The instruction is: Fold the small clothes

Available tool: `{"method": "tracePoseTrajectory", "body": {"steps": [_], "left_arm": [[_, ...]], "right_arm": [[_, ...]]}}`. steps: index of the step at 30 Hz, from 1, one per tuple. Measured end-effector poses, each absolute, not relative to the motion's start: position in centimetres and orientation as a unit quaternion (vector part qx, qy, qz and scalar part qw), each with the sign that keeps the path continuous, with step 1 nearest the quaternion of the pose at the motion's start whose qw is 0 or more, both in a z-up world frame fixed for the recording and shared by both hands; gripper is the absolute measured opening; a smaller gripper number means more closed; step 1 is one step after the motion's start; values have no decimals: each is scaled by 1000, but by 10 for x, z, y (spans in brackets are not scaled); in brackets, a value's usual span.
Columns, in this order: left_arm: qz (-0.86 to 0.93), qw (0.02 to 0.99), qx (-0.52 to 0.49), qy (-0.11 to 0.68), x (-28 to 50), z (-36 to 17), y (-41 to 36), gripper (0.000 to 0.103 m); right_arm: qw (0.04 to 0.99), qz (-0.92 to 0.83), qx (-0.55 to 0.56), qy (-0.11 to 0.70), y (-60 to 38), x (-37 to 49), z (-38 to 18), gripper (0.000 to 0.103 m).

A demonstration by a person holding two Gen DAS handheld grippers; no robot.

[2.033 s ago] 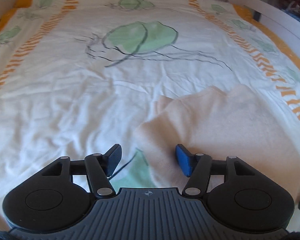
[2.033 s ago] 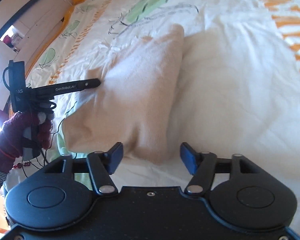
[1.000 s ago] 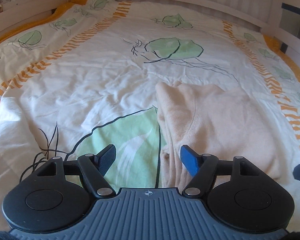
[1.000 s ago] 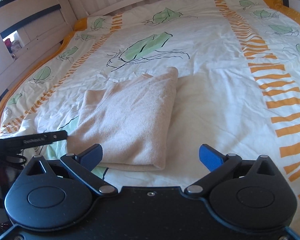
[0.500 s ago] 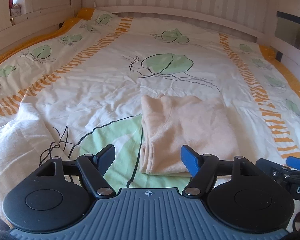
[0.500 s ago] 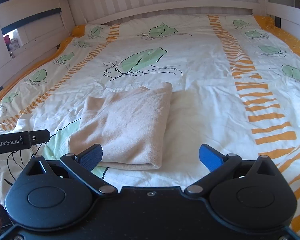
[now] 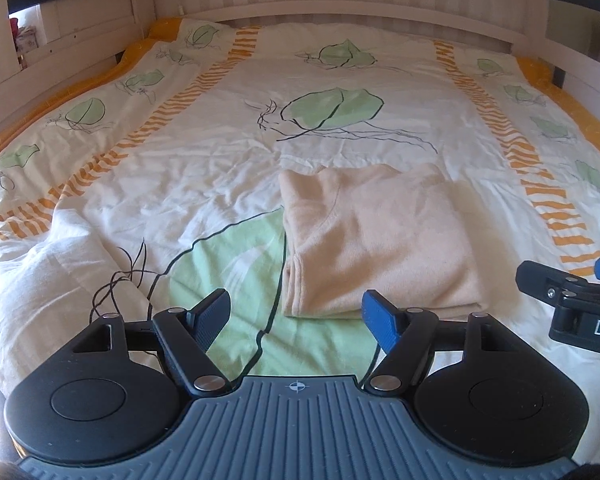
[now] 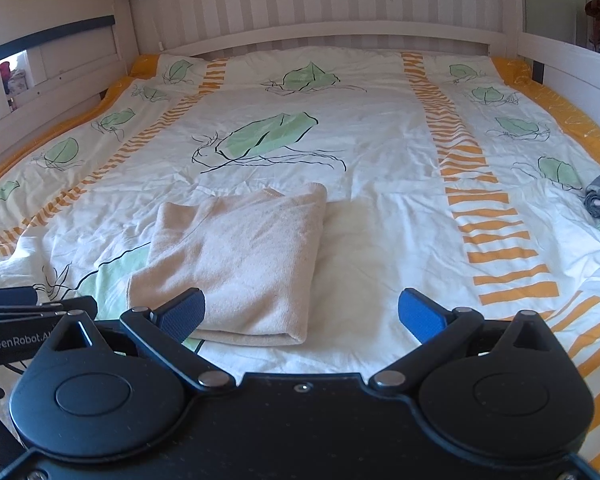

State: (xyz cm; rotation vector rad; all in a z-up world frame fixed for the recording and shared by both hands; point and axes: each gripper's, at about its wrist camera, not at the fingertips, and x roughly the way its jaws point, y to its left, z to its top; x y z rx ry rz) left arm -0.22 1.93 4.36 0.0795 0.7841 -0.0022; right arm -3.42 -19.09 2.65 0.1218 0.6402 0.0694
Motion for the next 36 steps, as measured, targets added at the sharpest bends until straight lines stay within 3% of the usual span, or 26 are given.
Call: {"method": "tracePoseTrajectory", "body": {"steps": [36], "left_arm": [[-10,909,41,415,-2,29,16,71]], "right_arm": [[915,45,112,384,-194,-27,2,102]]}}
